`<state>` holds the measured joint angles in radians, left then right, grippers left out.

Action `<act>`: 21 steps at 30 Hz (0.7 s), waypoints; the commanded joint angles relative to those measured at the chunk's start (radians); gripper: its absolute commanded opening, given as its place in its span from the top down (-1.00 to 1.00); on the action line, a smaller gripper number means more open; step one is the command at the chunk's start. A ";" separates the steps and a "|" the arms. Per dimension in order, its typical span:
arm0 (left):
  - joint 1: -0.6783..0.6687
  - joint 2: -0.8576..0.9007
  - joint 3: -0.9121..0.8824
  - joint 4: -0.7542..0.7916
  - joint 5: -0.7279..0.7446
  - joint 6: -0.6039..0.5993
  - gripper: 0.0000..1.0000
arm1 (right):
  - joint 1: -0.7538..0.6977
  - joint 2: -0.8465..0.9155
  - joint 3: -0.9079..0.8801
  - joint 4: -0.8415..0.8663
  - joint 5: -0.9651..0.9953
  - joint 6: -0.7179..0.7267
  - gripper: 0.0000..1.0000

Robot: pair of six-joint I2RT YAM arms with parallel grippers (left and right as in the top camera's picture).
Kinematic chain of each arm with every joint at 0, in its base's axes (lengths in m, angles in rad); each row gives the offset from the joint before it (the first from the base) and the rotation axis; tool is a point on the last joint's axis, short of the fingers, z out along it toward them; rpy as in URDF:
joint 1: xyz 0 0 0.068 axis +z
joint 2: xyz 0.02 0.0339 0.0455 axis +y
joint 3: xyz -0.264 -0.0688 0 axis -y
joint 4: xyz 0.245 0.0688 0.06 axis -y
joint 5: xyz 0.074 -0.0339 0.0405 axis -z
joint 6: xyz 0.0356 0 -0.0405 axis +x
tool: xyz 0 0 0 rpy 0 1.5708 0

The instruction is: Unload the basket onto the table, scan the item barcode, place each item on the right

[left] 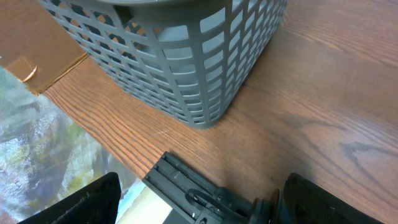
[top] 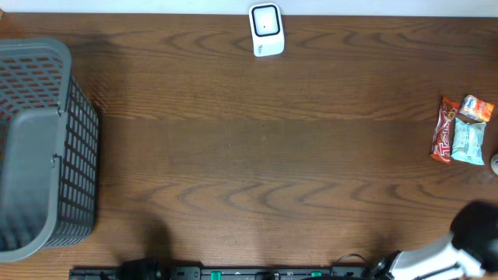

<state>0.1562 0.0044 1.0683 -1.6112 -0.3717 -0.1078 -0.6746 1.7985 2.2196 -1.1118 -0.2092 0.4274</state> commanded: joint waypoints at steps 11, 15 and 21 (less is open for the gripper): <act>0.003 0.000 0.000 -0.078 -0.010 0.001 -0.69 | 0.007 -0.581 0.025 -0.189 -0.558 -0.262 -0.98; 0.003 0.000 0.000 -0.078 -0.010 0.001 -0.68 | 0.016 -0.739 0.025 -0.261 -0.508 -0.269 -0.98; 0.003 0.000 0.000 -0.078 -0.010 0.001 -0.68 | 0.171 -0.944 0.024 -0.420 -0.240 -0.269 -0.98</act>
<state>0.1562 0.0048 1.0683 -1.6112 -0.3717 -0.1078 -0.5789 0.9024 2.2471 -1.5024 -0.6086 0.1802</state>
